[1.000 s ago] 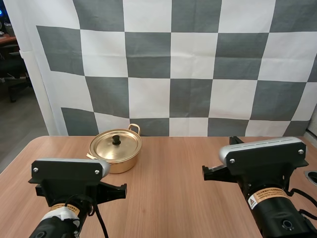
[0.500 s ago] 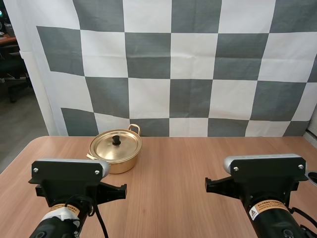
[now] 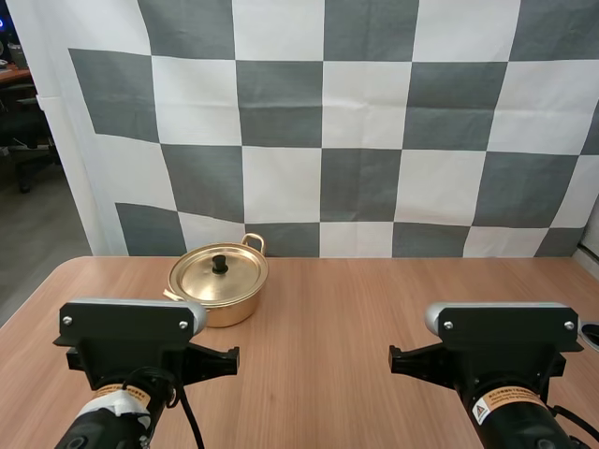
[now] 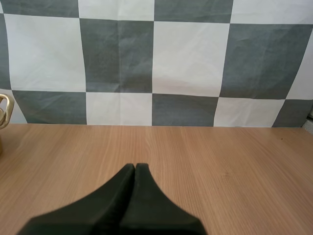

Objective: Open the pot, put the car inside, and close it

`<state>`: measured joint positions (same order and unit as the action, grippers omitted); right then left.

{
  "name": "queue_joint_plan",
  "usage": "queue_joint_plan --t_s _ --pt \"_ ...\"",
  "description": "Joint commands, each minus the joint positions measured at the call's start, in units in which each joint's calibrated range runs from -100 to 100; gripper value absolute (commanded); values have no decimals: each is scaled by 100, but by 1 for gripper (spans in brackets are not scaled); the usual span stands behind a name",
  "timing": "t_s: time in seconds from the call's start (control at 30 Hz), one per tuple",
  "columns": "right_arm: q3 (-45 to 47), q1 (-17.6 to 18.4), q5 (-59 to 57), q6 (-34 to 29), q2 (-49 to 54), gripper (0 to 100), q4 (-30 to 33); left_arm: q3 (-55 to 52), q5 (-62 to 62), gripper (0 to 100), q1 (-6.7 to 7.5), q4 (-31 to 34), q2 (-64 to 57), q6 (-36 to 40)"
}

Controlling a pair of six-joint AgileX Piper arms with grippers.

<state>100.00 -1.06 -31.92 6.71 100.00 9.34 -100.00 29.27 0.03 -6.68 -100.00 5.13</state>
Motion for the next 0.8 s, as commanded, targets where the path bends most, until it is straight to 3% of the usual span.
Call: queue_joint_plan --t_s 0.0,0.77 --pt "0 -5 5 -3 0 0 -3 0 -1 0 5 7 0 -1" --pt "0 -5 5 -3 0 0 83 0 -1 0 5 7 0 -1"
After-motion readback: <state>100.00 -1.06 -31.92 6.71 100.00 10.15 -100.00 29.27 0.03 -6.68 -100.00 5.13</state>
